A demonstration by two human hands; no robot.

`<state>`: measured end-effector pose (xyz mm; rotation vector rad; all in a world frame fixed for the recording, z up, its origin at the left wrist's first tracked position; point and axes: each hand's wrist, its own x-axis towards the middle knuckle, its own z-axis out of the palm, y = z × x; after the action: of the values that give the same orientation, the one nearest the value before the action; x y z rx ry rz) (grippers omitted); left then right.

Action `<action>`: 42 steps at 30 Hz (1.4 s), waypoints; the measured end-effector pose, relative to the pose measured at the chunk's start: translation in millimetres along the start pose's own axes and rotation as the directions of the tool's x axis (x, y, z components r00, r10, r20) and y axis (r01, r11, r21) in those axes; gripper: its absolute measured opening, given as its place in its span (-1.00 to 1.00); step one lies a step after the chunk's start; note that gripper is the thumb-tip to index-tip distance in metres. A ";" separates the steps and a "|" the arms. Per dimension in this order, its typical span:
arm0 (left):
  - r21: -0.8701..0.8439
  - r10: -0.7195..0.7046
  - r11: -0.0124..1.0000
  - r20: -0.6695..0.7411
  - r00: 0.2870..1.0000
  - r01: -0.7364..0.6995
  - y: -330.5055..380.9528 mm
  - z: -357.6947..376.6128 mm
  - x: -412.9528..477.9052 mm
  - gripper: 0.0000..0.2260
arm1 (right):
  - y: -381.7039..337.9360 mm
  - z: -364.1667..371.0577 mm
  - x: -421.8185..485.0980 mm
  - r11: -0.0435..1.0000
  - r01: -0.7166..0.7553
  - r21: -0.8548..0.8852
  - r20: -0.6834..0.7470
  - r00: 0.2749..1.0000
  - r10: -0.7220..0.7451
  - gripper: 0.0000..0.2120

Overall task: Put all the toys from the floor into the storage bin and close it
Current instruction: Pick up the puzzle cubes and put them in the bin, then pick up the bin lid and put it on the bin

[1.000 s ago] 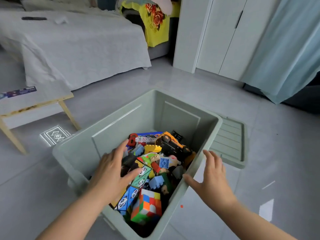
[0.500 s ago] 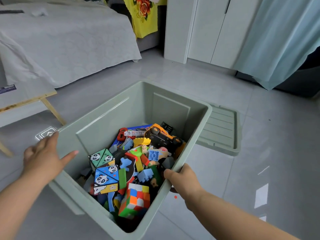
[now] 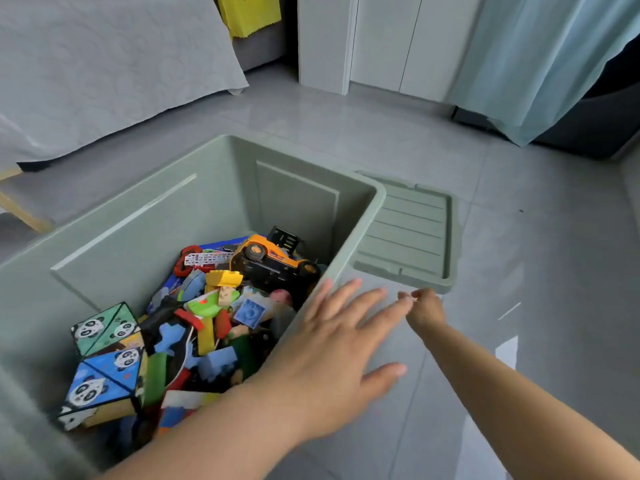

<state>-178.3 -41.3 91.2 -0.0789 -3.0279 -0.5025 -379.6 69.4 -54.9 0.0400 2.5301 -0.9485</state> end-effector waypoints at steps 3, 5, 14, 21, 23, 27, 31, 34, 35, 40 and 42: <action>-0.118 0.005 0.993 0.011 1.000 -0.004 27.5 41.7 63.5 -0.48 | 42.2 -8.7 49.1 0.956 0.053 -0.288 0.046 0.998 -0.041 -0.47; -0.209 -0.138 0.965 0.120 0.983 0.161 28.7 80.4 98.5 -0.48 | 57.5 -20.8 64.3 0.901 0.158 -0.403 0.078 0.987 -0.139 -0.42; -0.014 -0.462 0.833 0.533 0.709 0.553 50.8 242.9 112.7 -0.31 | 81.7 -34.3 139.0 0.715 0.358 -0.600 0.205 0.933 -0.295 -0.37; -0.049 -0.470 0.820 0.513 0.719 0.571 59.3 241.2 119.9 -0.30 | 81.3 -30.7 154.3 0.484 0.371 -0.792 0.106 0.865 -0.490 -0.68; -0.096 -0.482 0.806 0.468 0.741 0.585 58.7 234.5 125.0 -0.31 | 78.0 -33.1 154.5 0.544 0.391 -0.742 0.110 0.872 -0.476 -0.72; -0.430 -0.539 0.653 0.314 0.782 0.623 54.2 224.8 134.6 -0.32 | 72.5 -50.5 139.4 0.631 0.457 -0.627 0.093 0.848 -0.522 -0.79; -0.744 -0.612 0.369 0.256 0.748 0.557 42.7 203.4 156.5 -0.35 | 82.3 -79.7 117.6 0.710 0.440 -0.550 -0.058 0.828 -0.557 -0.80; -0.800 -0.613 0.227 0.327 0.720 0.556 42.1 182.6 172.4 -0.32 | 94.0 -105.1 93.7 0.809 0.414 -0.419 -0.179 0.835 -0.520 -0.80; -0.815 -0.608 0.172 0.354 0.710 0.554 45.7 175.1 177.9 -0.30 | 97.3 -114.2 82.9 0.839 0.411 -0.357 -0.226 0.833 -0.505 -0.81; -0.883 -0.452 -0.274 0.468 0.759 0.381 91.5 148.6 205.4 -0.25 | 117.0 -147.1 6.3 0.922 0.367 -0.124 -0.347 0.854 -0.387 -0.83; -0.879 -0.493 -0.396 0.448 0.746 0.266 117.8 139.3 210.9 -0.24 | 129.4 -151.2 -32.1 0.914 0.401 -0.059 -0.386 0.835 -0.391 -0.73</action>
<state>-389.6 123.4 14.0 0.9782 -1.3014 -2.6479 -386.5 267.9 -20.6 -0.3365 2.9663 -1.2330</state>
